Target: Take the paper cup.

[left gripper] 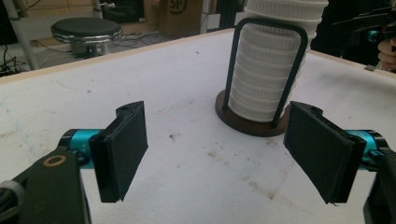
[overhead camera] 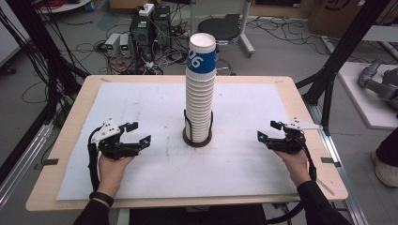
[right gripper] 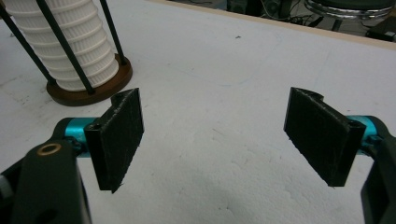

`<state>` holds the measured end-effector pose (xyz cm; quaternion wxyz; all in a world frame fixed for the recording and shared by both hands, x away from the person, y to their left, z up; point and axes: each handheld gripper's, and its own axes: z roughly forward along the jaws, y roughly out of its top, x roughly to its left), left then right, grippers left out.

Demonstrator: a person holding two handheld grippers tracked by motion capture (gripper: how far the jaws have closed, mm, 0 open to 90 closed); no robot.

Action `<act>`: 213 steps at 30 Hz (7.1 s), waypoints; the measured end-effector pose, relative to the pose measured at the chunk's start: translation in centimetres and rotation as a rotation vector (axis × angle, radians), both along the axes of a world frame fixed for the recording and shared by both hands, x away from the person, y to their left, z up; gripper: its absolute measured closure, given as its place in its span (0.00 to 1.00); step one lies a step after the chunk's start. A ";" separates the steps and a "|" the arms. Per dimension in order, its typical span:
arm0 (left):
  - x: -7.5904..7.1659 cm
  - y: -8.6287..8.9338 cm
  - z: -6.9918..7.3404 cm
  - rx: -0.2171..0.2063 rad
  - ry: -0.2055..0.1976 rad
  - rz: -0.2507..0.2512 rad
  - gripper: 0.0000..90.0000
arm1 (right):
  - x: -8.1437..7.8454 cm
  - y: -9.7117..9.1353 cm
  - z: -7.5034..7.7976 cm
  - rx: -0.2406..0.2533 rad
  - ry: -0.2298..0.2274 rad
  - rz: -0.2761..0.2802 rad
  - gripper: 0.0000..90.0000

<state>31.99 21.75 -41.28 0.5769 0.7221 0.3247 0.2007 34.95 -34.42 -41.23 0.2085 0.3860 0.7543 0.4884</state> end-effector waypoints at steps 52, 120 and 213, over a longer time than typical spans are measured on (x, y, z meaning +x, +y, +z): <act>0.1 1.0 0.6 -0.116 0.052 -0.099 0.18 | 1.6 7.3 10.4 0.126 -0.126 0.367 0.21; 0.1 -0.1 1.4 -0.092 0.057 -0.126 0.18 | 6.5 16.7 16.0 0.114 -0.127 0.484 0.19; 6.9 -12.3 30.5 -0.222 -0.258 -0.274 0.33 | 6.3 16.5 15.9 0.116 -0.153 0.480 0.22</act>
